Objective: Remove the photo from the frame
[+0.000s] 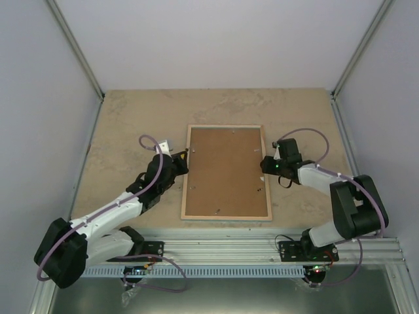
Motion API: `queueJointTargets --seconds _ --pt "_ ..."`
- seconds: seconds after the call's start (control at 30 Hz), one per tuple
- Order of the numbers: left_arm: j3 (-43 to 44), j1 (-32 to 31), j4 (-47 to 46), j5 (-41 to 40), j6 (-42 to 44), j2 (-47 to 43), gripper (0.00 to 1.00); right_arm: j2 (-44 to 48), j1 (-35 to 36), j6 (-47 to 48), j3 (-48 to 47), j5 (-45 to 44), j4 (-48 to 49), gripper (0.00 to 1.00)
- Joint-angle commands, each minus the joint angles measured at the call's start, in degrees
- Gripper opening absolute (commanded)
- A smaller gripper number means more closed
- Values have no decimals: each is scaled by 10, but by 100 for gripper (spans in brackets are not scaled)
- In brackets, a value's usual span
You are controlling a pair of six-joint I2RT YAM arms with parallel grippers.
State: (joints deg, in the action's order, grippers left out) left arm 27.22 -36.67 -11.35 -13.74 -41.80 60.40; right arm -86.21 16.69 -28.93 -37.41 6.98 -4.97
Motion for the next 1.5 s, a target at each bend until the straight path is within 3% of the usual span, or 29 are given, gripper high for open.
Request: queueJointTargets --seconds 0.0,0.17,0.5,0.67,0.83,1.23,1.47 --pt "-29 44 -10 34 -7 -3 0 35 3 29 18 11 -13 47" --pt "-49 102 -34 83 -25 0 0 45 11 61 44 48 37 58" --pt "-96 297 -125 215 -82 15 0 44 38 86 81 107 142 62" --pt "-98 364 -200 292 -100 70 0 84 43 83 100 108 161 64" --pt "-71 434 -266 353 -114 182 0 133 45 75 120 78 167 71" --pt "50 478 -352 402 -144 405 4 139 45 71 122 51 160 76" --pt "79 486 -355 408 -151 466 22 129 46 71 120 52 163 77"
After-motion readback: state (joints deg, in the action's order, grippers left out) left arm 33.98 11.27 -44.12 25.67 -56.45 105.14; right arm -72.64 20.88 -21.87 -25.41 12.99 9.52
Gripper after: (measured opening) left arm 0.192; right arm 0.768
